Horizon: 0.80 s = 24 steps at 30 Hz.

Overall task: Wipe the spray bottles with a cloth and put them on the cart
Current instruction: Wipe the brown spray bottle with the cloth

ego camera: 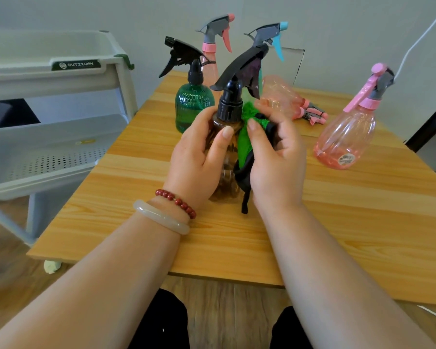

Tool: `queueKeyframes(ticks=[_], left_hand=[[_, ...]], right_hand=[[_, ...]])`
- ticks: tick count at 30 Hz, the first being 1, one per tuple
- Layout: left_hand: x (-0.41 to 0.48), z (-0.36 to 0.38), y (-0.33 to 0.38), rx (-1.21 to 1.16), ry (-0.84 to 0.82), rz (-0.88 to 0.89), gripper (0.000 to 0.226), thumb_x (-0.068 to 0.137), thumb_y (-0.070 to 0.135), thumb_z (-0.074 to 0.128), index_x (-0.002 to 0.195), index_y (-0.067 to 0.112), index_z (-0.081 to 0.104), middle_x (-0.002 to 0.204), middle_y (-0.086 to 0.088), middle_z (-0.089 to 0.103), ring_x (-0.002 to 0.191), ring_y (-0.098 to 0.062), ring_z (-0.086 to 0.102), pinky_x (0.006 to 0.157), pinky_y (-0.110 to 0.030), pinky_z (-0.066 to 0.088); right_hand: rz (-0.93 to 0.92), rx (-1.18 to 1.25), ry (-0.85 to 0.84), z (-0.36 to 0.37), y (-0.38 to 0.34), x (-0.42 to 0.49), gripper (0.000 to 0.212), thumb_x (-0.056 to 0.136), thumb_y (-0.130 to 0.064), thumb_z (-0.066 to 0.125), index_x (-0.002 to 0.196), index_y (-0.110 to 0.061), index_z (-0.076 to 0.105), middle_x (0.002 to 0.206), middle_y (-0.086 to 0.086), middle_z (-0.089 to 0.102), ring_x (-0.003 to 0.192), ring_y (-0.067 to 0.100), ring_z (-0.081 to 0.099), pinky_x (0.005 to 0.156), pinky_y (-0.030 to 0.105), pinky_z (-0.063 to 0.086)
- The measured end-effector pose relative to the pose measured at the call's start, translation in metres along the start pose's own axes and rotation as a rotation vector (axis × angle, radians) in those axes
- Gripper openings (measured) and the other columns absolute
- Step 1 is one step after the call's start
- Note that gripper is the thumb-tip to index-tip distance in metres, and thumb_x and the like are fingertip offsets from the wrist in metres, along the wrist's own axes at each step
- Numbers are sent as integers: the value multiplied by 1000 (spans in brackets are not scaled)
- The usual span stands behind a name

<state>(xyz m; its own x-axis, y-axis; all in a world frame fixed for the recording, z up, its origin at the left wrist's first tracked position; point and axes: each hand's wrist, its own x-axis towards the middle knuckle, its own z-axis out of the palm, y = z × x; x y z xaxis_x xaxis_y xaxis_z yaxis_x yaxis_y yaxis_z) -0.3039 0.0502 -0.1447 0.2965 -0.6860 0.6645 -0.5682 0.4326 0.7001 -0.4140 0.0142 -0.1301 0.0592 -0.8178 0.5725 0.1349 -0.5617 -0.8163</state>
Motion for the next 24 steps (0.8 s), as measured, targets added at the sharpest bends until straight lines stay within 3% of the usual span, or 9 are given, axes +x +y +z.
queueKeyframes(ticks=[2, 4, 6, 11, 15, 17, 19, 22, 24], left_hand=[[-1, 0, -3, -18, 5, -10, 44, 95, 49, 43, 134, 29, 40, 100, 17, 63, 88, 5, 61, 75, -9, 47], [-2, 1, -7, -15, 32, -15, 50, 92, 56, 48, 134, 31, 36, 120, 10, 61, 107, -6, 62, 89, -27, 53], [-2, 1, -7, 26, 78, -26, 51, 89, 56, 53, 132, 30, 40, 126, 14, 52, 115, -14, 58, 95, -37, 53], [1, -1, -2, 17, 76, -49, 36, 93, 44, 54, 127, 36, 46, 115, 19, 61, 110, -5, 61, 94, -35, 54], [-2, -2, -3, -73, 40, -81, 32, 101, 35, 44, 132, 32, 42, 111, 17, 65, 104, -3, 64, 89, -30, 54], [-2, -2, -2, -128, 21, -93, 32, 102, 31, 40, 132, 21, 43, 105, 12, 67, 94, 0, 65, 82, -24, 53], [-1, -3, -2, -154, 20, -98, 31, 101, 37, 42, 128, 24, 44, 102, 13, 65, 91, 3, 64, 78, -16, 50], [2, -2, -3, -114, 21, -127, 29, 92, 51, 46, 119, 44, 42, 113, 10, 65, 102, -1, 64, 84, -20, 54], [4, 0, -7, -64, 11, -132, 24, 98, 41, 51, 121, 42, 43, 113, 17, 62, 104, 3, 62, 86, -18, 52]], right_hand=[[-77, -75, -25, -4, -2, -1, 19, 93, -9, 62, 107, -22, 62, 104, -14, 65, 104, 2, 62, 89, 21, 49], [-221, -173, -54, -6, -4, -4, 17, 91, -9, 63, 107, -15, 61, 103, -11, 63, 104, 5, 61, 92, 26, 50], [-225, -174, -39, -5, -2, -4, 17, 90, -11, 64, 105, -18, 62, 103, -11, 63, 103, 7, 61, 92, 30, 51], [113, -53, -5, 0, 4, 4, 17, 93, -15, 64, 102, -29, 65, 102, -4, 71, 100, 14, 67, 89, 41, 56], [-6, 33, -50, -7, -3, 0, 21, 88, -4, 66, 95, -23, 66, 92, -16, 69, 96, 4, 65, 85, 22, 50], [-157, -75, -110, -7, -6, -4, 18, 87, -4, 68, 98, -18, 65, 97, -13, 66, 99, 3, 63, 89, 20, 48], [-230, -173, -119, -3, -5, -5, 16, 89, -7, 68, 102, -15, 65, 101, -8, 65, 102, 5, 61, 92, 22, 48], [-151, -210, -27, 2, -1, -5, 16, 91, -13, 67, 105, -19, 65, 104, -9, 66, 105, 6, 62, 94, 32, 51], [-7, -156, 39, 4, -1, -5, 16, 91, -15, 67, 105, -24, 65, 105, -11, 68, 106, 6, 63, 96, 36, 52]])
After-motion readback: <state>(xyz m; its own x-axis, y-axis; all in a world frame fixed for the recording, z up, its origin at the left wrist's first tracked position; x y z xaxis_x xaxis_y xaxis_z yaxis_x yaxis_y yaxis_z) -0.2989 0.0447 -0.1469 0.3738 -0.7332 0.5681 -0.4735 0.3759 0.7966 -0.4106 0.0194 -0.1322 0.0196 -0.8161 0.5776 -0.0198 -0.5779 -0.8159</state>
